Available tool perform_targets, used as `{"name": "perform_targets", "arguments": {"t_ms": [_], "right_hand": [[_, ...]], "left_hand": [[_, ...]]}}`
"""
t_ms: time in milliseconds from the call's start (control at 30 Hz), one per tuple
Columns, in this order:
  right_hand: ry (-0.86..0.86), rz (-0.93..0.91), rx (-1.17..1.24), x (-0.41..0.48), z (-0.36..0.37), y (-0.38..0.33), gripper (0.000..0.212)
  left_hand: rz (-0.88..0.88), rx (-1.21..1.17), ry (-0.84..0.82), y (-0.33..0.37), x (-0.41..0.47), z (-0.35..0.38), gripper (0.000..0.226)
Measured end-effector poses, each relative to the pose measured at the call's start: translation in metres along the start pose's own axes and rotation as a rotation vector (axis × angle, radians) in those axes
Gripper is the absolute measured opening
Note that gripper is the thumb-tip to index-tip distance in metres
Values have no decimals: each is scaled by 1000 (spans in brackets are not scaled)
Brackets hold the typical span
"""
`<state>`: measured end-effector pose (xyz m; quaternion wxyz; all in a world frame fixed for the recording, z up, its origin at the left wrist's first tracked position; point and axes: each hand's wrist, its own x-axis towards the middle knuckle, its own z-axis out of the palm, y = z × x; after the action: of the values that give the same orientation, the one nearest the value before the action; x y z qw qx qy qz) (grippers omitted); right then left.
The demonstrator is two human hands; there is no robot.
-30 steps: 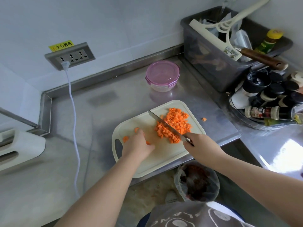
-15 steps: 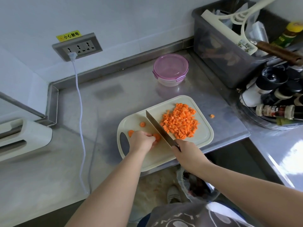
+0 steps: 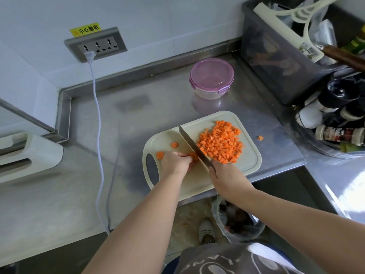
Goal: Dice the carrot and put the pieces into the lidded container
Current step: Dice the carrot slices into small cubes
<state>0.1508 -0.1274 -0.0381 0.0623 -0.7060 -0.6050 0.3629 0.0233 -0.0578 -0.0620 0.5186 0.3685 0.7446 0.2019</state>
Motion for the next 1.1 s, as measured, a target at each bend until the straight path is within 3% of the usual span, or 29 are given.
{"name": "perform_targets", "arguments": {"t_ms": [133, 1100], "right_hand": [[60, -42, -51, -2, -3, -3, 18], [-17, -20, -228, 5, 5, -2, 18]], "left_hand": [[-15, -1, -6, 0, 3, 1, 22], [-26, -14, -37, -4, 12, 1, 14]]}}
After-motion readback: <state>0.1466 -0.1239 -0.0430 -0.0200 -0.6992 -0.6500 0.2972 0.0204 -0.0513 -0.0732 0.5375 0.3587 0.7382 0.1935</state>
